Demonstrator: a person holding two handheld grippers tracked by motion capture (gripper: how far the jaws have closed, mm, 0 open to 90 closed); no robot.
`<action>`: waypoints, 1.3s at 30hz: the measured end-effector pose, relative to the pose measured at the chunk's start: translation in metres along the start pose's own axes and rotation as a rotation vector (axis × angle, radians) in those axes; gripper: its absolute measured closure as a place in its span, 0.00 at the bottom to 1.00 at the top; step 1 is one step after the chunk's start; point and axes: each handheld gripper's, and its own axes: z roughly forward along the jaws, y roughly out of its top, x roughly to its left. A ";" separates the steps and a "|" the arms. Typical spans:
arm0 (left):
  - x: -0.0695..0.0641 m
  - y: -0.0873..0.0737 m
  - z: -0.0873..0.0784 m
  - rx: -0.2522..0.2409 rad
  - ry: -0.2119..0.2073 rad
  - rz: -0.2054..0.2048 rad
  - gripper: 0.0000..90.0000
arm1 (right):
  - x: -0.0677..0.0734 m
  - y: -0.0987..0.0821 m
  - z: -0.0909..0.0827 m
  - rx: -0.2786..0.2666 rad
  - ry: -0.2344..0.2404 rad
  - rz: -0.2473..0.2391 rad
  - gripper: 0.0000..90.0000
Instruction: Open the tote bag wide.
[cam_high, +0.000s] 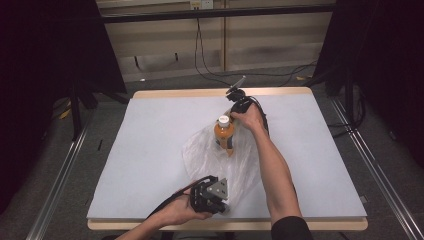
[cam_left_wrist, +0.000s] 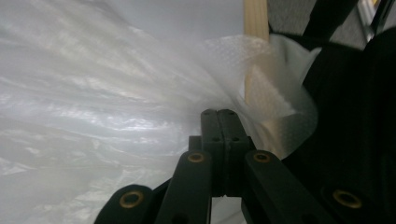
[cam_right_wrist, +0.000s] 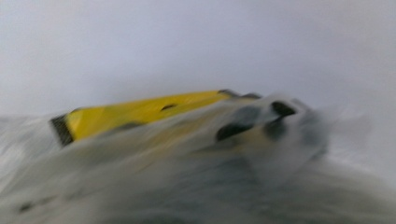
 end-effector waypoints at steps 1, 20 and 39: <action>0.004 0.001 -0.005 0.006 -0.012 -0.002 1.00 | 0.000 0.000 0.000 0.000 0.000 0.000 1.00; 0.064 0.005 -0.051 -0.223 0.147 -0.190 1.00 | 0.009 -0.071 -0.083 -0.230 0.185 -0.075 1.00; 0.093 0.014 -0.022 -0.163 0.198 -0.237 1.00 | 0.068 -0.134 -0.078 -0.202 0.303 -0.264 1.00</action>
